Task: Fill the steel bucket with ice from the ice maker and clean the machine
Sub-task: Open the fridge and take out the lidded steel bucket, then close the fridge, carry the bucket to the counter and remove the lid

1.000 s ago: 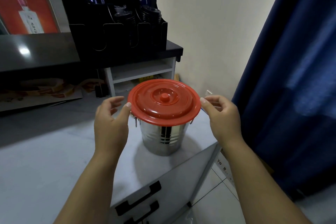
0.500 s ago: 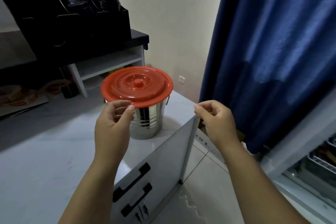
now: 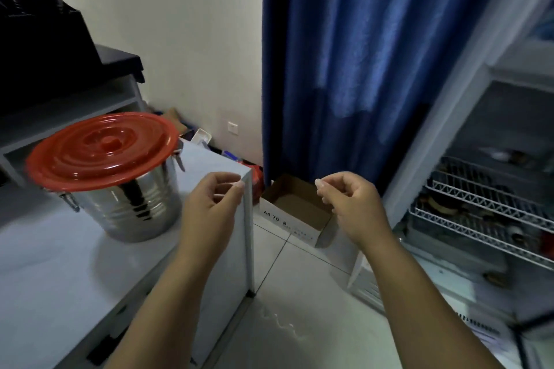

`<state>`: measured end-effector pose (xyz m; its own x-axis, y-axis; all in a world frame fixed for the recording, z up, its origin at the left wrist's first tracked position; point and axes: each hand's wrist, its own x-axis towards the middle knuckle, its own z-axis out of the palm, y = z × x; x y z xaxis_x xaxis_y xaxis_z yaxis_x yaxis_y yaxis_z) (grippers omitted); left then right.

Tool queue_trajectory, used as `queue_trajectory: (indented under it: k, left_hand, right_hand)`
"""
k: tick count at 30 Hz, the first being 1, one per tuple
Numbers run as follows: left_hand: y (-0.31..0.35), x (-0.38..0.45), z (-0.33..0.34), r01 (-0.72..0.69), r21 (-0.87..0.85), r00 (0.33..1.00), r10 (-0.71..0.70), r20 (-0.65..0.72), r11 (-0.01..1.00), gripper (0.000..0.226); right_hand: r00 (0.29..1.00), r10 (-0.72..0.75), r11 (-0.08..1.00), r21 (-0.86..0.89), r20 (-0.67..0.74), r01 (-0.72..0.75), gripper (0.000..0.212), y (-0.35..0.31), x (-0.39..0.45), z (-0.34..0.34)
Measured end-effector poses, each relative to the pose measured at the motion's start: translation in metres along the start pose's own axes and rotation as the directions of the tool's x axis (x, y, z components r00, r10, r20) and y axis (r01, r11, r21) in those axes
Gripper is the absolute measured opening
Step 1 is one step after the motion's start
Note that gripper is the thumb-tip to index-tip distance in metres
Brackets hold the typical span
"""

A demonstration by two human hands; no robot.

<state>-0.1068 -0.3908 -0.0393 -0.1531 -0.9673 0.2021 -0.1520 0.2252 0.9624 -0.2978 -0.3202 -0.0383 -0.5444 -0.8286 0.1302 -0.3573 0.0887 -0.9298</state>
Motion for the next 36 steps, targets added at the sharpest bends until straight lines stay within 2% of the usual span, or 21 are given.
queue_trajectory:
  k: [10, 17, 21, 27, 32, 36]
  left_hand:
    - [0.030, -0.035, 0.137, -0.014, -0.009, 0.948, 0.016, 0.316, 1.000, 0.007]
    - [0.045, -0.071, 0.226, 0.028, -0.038, 0.896, -0.008, 0.445, 0.999, 0.008]
    - [0.054, -0.091, 0.269, -0.009, -0.043, 0.853, 0.030, 0.521, 0.999, 0.006]
    - [0.068, -0.102, 0.316, -0.029, -0.068, 0.746, 0.067, 0.663, 0.997, 0.006]
    - [0.080, -0.104, 0.352, 0.005, -0.107, 0.639, 0.079, 0.766, 0.994, 0.007]
    - [0.092, -0.106, 0.381, -0.025, -0.129, 0.550, 0.122, 0.826, 0.991, 0.005]
  right_hand:
    - [0.978, 0.073, 0.997, -0.010, -0.196, -0.076, 0.011, 0.055, -0.017, -0.140]
    - [0.940, 0.140, 0.989, -0.001, -0.312, -0.148, 0.010, 0.087, -0.048, -0.227]
    - [0.901, 0.168, 0.983, 0.001, -0.400, -0.182, 0.009, 0.104, -0.065, -0.265]
    - [0.830, 0.185, 0.978, 0.012, -0.527, -0.210, 0.008, 0.117, -0.085, -0.307]
    - [0.734, 0.207, 0.969, 0.030, -0.646, -0.246, 0.009, 0.123, -0.098, -0.330]
    - [0.660, 0.215, 0.959, 0.029, -0.720, -0.282, 0.012, 0.122, -0.108, -0.345]
